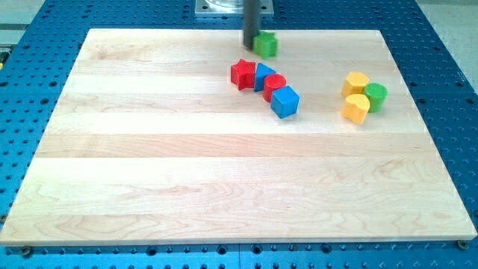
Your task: Move the green star into the hexagon
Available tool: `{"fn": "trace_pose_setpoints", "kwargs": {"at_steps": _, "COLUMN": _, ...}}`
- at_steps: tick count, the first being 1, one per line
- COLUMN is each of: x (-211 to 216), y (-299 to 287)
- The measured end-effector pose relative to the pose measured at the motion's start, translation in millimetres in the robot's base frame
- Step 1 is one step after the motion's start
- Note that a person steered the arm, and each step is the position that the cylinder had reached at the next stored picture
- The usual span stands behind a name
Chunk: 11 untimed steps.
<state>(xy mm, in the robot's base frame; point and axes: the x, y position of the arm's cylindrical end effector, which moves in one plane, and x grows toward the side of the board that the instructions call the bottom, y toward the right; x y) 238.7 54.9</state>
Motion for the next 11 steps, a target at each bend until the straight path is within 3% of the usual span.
{"fn": "trace_pose_setpoints", "kwargs": {"at_steps": 2, "x": 84, "y": 23}}
{"fn": "trace_pose_setpoints", "kwargs": {"at_steps": 4, "x": 1, "y": 4}}
{"fn": "trace_pose_setpoints", "kwargs": {"at_steps": 5, "x": 15, "y": 36}}
{"fn": "trace_pose_setpoints", "kwargs": {"at_steps": 6, "x": 77, "y": 58}}
{"fn": "trace_pose_setpoints", "kwargs": {"at_steps": 7, "x": 82, "y": 64}}
{"fn": "trace_pose_setpoints", "kwargs": {"at_steps": 8, "x": 61, "y": 63}}
{"fn": "trace_pose_setpoints", "kwargs": {"at_steps": 10, "x": 131, "y": 88}}
{"fn": "trace_pose_setpoints", "kwargs": {"at_steps": 11, "x": 137, "y": 98}}
